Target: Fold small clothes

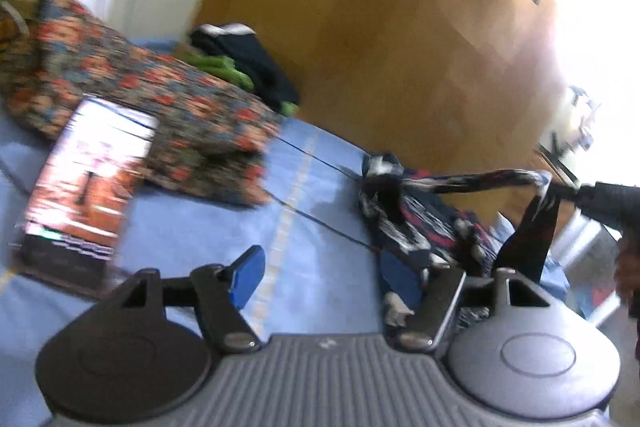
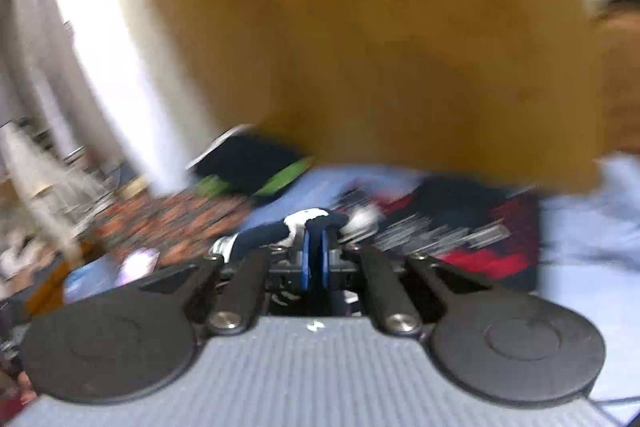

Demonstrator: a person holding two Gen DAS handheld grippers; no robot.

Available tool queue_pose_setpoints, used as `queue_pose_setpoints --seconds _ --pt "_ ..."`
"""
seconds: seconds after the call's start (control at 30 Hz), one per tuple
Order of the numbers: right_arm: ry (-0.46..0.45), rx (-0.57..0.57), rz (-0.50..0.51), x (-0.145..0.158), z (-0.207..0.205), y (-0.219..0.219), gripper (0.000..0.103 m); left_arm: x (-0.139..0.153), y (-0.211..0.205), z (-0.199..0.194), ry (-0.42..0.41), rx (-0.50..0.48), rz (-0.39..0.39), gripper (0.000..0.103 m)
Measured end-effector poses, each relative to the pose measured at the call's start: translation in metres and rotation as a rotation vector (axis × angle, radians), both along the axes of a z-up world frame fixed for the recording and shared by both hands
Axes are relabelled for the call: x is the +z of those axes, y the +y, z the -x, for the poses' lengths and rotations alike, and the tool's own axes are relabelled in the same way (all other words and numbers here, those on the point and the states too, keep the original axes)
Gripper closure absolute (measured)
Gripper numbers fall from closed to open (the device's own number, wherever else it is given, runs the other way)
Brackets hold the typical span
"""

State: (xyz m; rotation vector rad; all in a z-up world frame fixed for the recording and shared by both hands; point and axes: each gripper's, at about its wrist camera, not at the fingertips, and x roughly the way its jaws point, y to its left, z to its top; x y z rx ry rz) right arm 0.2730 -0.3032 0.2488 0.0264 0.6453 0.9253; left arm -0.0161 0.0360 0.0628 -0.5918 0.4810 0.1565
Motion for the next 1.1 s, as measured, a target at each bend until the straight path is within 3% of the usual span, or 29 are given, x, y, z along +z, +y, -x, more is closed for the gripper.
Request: queue_pose_setpoints --seconds 0.13,0.27,0.33,0.4,0.43,0.57,0.67,0.73,0.8,0.93,0.97,1.0,1.07,1.1 --pt "-0.071 -0.166 0.005 0.01 -0.026 -0.055 0.094 -0.003 -0.032 -0.029 0.027 -0.114 -0.023 0.029" --pt "-0.054 -0.281 0.062 -0.019 -0.052 -0.079 0.093 -0.009 -0.06 -0.057 0.084 -0.197 -0.05 0.029" --pt "-0.041 -0.303 0.133 -0.041 -0.066 -0.077 0.087 -0.012 -0.07 -0.065 0.112 -0.219 -0.079 0.029" --pt "-0.096 -0.362 0.193 -0.051 -0.072 -0.073 0.073 -0.015 -0.077 -0.065 0.135 -0.224 -0.108 0.029" --pt "-0.124 -0.384 0.182 -0.049 -0.073 -0.074 0.073 -0.016 -0.078 -0.064 0.146 -0.223 -0.119 0.029" --pt "-0.085 -0.225 0.03 -0.034 -0.08 -0.041 0.071 -0.025 -0.075 -0.049 0.186 -0.204 -0.116 0.031" --pt "-0.049 -0.049 0.031 -0.04 -0.088 0.019 0.055 -0.031 -0.077 -0.043 0.207 -0.205 -0.105 0.038" --pt "-0.002 0.031 0.054 -0.056 -0.102 0.063 0.051 -0.032 -0.083 -0.04 0.197 -0.208 -0.123 0.043" --pt "0.106 0.042 0.098 -0.078 -0.129 0.102 0.05 -0.031 -0.088 -0.037 0.185 -0.239 -0.115 0.047" --pt "0.437 0.06 0.161 -0.119 -0.177 0.144 0.05 -0.035 -0.098 -0.034 0.148 -0.292 -0.109 0.044" --pt "0.485 0.068 0.179 -0.124 -0.174 0.15 0.058 -0.036 -0.1 -0.035 0.14 -0.306 -0.117 0.044" --pt "0.501 0.065 0.191 -0.128 -0.177 0.155 0.086 -0.036 -0.1 -0.035 0.134 -0.316 -0.116 0.045" --pt "0.451 0.114 0.164 -0.12 -0.17 0.162 0.089 -0.038 -0.099 -0.037 0.127 -0.327 -0.102 0.055" --pt "0.383 0.163 0.108 -0.109 -0.16 0.163 0.089 -0.038 -0.099 -0.037 0.125 -0.33 -0.098 0.06"
